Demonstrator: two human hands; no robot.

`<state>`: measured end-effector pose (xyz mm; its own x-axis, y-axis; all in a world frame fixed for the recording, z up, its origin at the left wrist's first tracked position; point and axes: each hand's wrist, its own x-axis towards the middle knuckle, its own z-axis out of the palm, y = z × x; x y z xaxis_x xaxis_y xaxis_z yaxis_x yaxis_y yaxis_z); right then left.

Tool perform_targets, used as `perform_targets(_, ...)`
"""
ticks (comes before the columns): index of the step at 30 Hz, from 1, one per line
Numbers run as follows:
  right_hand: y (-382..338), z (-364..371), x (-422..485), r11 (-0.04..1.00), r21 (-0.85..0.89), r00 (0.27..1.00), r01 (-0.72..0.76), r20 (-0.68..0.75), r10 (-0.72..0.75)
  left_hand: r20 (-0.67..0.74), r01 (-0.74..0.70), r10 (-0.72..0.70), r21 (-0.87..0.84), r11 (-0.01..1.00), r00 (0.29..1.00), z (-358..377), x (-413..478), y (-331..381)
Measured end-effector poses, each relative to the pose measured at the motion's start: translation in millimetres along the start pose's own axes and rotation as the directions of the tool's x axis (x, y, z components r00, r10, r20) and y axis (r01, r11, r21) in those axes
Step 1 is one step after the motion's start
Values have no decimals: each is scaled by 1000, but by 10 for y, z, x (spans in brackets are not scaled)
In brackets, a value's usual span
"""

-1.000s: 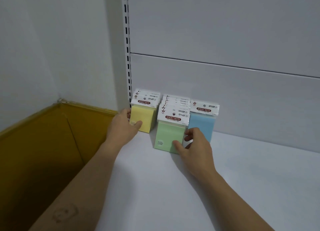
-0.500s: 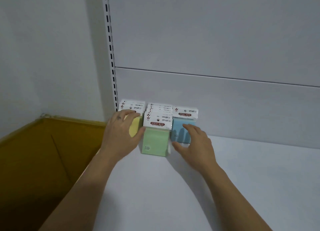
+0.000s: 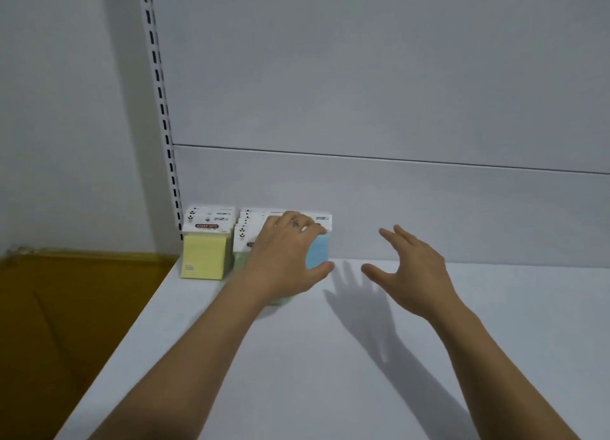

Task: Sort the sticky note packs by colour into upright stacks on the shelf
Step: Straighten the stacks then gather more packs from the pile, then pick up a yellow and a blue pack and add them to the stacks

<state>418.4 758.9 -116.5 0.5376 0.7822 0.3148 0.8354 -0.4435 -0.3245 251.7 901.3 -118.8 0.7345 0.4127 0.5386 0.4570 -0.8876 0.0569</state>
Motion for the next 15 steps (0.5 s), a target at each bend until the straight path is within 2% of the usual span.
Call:
perform_targets(8, 583, -391, -206, 990, -22, 988, -139, -66, 137, 97, -150, 159, -94, 984, 983, 162, 400, 644)
perform_targets(15, 1235, -707, -401, 948, -85, 951, -308, -68, 303, 148, -270, 295, -169, 948, 944, 427, 758, 1281)
